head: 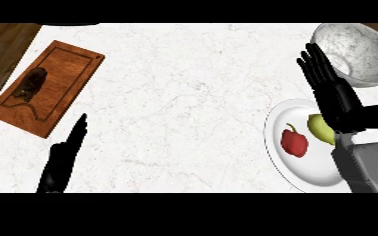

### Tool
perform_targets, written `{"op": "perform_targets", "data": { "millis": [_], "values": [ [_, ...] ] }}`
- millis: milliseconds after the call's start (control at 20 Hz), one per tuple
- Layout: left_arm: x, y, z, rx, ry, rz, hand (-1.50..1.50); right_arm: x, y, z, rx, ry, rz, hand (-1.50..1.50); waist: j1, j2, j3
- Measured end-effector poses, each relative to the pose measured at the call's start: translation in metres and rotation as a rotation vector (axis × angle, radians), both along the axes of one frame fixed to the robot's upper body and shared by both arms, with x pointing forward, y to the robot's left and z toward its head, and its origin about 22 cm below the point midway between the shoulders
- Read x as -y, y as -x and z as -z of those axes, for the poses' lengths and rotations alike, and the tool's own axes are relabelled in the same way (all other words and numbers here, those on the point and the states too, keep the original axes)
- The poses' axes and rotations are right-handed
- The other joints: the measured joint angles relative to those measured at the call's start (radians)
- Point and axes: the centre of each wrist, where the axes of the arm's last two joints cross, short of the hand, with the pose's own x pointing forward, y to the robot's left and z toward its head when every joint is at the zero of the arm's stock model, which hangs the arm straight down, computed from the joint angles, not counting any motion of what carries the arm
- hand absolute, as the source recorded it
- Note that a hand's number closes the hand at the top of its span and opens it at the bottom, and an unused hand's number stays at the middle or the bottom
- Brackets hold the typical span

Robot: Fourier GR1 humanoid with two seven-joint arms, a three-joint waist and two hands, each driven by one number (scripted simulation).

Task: Pick the bell pepper from the plate and place it in the bowl

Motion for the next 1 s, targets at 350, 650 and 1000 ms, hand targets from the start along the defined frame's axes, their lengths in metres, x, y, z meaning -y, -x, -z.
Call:
{"op": "perform_targets", "data": {
  "millis": [350,650,1000],
  "values": [
    [0.038,-0.019,-0.023,0.136,0.201,0.099,0.00,0.046,0.036,0.025,-0.026,0.246,0.468,1.50,-0.103,-0.011,-0.012],
    [0.064,-0.033,-0.045,0.199,0.357,0.177,0.00,0.044,0.074,0.062,0.013,0.327,0.915,-1.50,-0.125,-0.015,-0.008],
    [0.079,-0.044,-0.064,0.221,0.419,0.268,0.00,0.005,0.131,0.109,-0.049,0.595,0.992,-1.50,-0.061,0.002,-0.013]
  ]
}}
